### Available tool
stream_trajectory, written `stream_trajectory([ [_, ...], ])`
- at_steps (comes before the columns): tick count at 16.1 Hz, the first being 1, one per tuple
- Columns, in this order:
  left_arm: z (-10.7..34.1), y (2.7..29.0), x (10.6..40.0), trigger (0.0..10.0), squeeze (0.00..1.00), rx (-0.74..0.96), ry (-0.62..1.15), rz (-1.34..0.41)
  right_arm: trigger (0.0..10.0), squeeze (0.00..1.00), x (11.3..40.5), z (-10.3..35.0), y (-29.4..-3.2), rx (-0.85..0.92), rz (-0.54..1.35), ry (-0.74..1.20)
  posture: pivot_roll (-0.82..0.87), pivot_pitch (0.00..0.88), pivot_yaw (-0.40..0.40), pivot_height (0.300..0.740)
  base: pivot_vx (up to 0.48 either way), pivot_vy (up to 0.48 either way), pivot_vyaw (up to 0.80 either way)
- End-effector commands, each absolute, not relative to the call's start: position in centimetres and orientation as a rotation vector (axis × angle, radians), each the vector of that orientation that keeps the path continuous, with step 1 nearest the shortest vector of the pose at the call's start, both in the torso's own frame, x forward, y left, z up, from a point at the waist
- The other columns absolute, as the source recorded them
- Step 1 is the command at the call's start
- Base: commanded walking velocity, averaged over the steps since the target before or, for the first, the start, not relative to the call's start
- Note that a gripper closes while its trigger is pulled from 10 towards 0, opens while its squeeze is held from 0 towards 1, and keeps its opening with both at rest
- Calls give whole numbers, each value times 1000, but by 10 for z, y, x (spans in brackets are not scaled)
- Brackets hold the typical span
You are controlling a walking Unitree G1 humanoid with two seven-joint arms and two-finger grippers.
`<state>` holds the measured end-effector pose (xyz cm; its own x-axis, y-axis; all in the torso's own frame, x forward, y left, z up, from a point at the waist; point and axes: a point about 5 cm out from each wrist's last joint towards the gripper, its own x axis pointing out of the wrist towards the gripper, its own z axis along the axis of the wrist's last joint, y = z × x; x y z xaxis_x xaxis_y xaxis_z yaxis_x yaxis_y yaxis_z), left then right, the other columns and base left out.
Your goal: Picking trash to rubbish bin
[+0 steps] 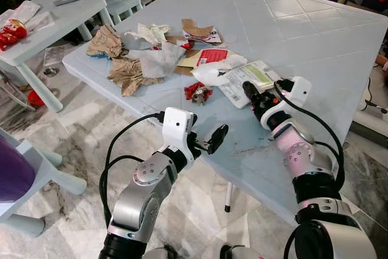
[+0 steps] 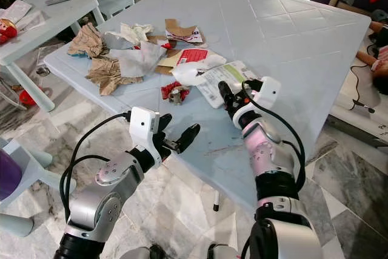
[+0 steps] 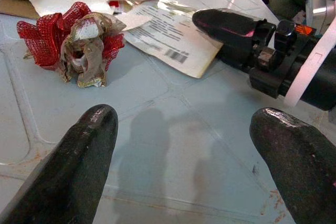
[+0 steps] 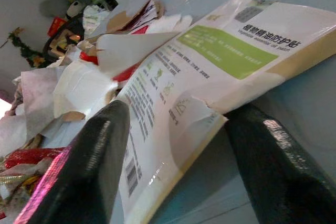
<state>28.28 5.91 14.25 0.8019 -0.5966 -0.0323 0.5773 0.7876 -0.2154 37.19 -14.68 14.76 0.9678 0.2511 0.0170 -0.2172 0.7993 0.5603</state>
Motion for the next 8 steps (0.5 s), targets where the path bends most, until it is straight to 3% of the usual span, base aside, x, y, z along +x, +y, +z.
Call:
stream_trajectory([
  [1, 143, 58, 280, 10000, 0, -195, 103, -648, 0, 0, 368, 130, -140, 615, 257, 140, 8, 176, 26, 740, 0, 0, 0],
  [8, 143, 58, 281, 10000, 0, -192, 107, -645, 0, 0, 367, 128, -141, 612, 248, 145, 8, 176, 26, 740, 0, 0, 0],
])
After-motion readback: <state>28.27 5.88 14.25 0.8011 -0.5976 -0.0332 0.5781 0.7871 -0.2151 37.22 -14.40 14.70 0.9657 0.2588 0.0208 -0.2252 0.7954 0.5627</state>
